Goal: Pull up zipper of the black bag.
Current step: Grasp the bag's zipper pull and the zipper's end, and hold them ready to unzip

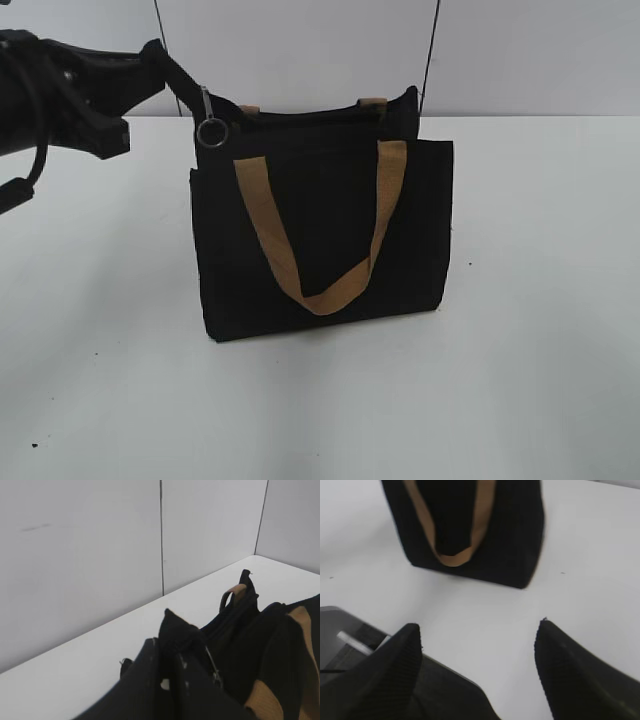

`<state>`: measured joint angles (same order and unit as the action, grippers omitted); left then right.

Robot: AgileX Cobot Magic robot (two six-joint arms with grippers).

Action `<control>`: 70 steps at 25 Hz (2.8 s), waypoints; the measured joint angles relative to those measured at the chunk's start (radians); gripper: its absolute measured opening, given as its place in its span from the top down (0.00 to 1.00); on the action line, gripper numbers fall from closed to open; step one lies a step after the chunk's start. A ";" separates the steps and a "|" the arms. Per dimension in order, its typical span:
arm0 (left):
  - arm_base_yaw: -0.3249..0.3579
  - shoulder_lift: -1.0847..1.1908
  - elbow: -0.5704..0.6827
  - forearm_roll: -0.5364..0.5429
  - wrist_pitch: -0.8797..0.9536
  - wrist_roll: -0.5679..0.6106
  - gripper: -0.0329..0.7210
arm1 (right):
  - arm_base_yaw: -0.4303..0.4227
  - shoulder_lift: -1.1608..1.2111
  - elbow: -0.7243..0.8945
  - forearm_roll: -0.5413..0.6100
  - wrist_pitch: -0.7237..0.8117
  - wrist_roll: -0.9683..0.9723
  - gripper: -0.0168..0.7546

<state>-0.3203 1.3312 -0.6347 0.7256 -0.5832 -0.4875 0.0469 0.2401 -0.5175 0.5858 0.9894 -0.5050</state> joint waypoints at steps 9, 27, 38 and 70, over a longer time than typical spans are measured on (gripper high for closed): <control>0.000 0.000 -0.042 0.027 0.041 -0.040 0.91 | 0.000 0.621 -0.108 0.423 -0.084 -0.489 0.28; 0.000 0.000 -0.042 0.029 0.046 -0.042 0.91 | 0.479 1.243 -0.537 0.442 -0.548 -0.586 0.28; 0.000 0.000 -0.042 0.029 0.049 -0.042 0.91 | 0.619 1.367 -0.543 0.482 -0.697 -0.586 0.28; 0.000 0.000 -0.042 0.030 0.049 -0.042 0.91 | 0.606 1.565 -0.769 0.485 -0.643 -0.627 0.41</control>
<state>-0.3203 1.3312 -0.6770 0.7551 -0.5343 -0.5298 0.6529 1.8055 -1.2862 1.0704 0.3462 -1.1324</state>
